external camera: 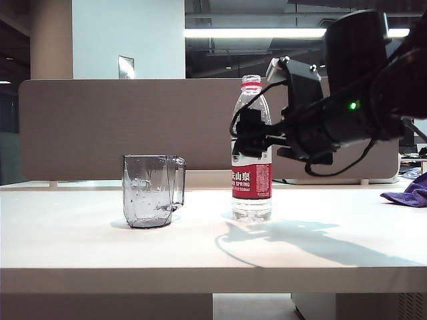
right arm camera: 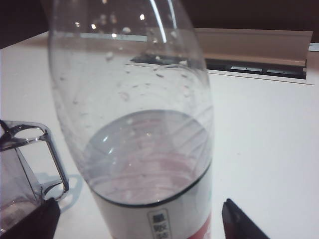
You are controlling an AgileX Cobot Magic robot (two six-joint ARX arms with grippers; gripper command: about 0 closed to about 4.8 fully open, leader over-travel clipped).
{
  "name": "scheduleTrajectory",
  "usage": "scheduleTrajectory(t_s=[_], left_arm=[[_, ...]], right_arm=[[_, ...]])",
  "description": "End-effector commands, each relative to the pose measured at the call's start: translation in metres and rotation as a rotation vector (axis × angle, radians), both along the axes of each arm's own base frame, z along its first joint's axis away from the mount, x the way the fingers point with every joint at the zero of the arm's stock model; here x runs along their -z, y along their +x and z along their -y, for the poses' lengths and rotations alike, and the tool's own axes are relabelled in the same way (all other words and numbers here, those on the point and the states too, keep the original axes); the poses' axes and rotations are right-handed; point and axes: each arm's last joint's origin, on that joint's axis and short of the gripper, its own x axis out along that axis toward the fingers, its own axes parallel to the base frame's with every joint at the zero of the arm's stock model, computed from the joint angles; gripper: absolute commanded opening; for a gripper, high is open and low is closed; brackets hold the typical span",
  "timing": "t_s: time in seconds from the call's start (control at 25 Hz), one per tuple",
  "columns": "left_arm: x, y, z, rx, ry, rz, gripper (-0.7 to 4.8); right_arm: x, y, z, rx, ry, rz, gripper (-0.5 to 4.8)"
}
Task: Pick up the mineral water bottle on the table and pour a little water into the mug.
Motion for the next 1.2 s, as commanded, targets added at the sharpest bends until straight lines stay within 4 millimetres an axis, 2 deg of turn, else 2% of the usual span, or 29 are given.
scheduleTrajectory(t_s=[0.04,0.28,0.48,0.68,0.76,0.84,1.04,1.12,1.2], left_arm=[[-0.002,0.000,0.000,-0.002,-0.004,0.012,-0.03],[-0.002,0.000,0.000,-0.002,-0.004,0.012,-0.03],[-0.002,0.000,0.000,-0.002,-0.004,0.012,-0.03],[-0.002,0.000,0.000,-0.002,-0.004,0.012,-0.03],[-0.002,0.000,0.000,-0.002,-0.004,0.012,-0.03],[-0.002,0.000,0.000,-0.002,-0.004,0.012,-0.03],[-0.002,0.000,0.000,-0.002,-0.004,0.012,-0.03],[-0.002,0.000,0.000,-0.002,-0.003,0.012,-0.03],[-0.002,0.000,0.000,-0.002,-0.004,0.012,-0.03]], right_arm=[[0.005,0.004,-0.002,0.004,0.018,0.027,4.46],[0.004,0.019,-0.010,0.000,0.032,0.051,4.46],[0.001,0.042,-0.023,-0.003,0.051,0.072,4.46],[0.005,0.045,-0.024,0.002,0.060,0.057,4.39],[0.007,0.045,-0.024,0.003,0.047,0.040,4.11],[0.011,0.044,-0.024,0.003,0.026,0.001,3.32],[0.012,0.043,-0.024,0.003,0.018,-0.011,2.69],[0.009,0.042,-0.023,0.003,0.003,-0.014,2.69],[0.000,0.039,-0.022,-0.004,-0.092,-0.004,2.69]])
